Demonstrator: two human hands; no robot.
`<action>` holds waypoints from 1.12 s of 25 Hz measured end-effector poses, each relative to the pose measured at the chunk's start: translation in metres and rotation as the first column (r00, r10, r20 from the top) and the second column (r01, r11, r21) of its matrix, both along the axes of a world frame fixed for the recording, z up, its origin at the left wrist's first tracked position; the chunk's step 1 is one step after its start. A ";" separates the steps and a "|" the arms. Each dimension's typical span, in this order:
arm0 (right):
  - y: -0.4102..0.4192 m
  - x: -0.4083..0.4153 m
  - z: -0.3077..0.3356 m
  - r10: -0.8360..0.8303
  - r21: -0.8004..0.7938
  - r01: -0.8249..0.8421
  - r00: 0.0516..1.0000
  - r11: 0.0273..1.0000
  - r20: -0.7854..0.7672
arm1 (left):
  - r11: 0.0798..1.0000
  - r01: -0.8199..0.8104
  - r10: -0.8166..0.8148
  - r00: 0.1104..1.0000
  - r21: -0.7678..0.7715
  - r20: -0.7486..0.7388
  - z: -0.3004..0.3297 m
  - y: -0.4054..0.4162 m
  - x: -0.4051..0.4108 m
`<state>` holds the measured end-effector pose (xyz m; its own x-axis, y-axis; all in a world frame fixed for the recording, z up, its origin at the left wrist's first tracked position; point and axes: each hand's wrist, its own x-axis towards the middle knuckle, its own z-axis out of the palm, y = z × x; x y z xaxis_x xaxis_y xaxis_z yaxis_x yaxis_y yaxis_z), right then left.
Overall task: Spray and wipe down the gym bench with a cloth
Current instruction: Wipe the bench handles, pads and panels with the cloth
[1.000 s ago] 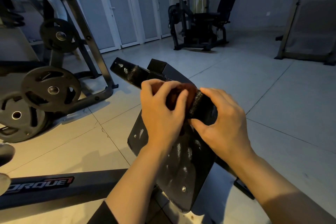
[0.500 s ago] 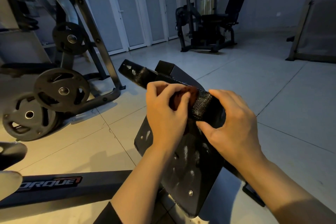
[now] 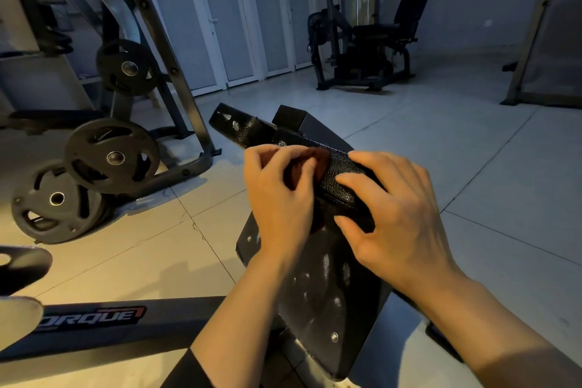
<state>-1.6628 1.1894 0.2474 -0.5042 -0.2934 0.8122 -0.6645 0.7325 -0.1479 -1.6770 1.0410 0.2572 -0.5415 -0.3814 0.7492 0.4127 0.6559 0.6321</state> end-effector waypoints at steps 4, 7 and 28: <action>-0.009 -0.004 0.001 0.011 -0.046 -0.011 1.000 0.999 -0.002 | 0.998 -0.024 0.025 0.999 -0.059 0.021 -0.001 -0.013 -0.007; -0.013 -0.008 0.002 0.003 -0.070 -0.004 1.000 0.998 -0.005 | 0.963 -0.199 0.177 0.975 0.180 0.134 -0.003 -0.038 -0.013; -0.022 -0.017 0.002 0.040 -0.191 -0.048 0.998 0.980 -0.043 | 0.985 0.000 -0.005 0.999 -0.170 -0.032 0.005 -0.016 -0.018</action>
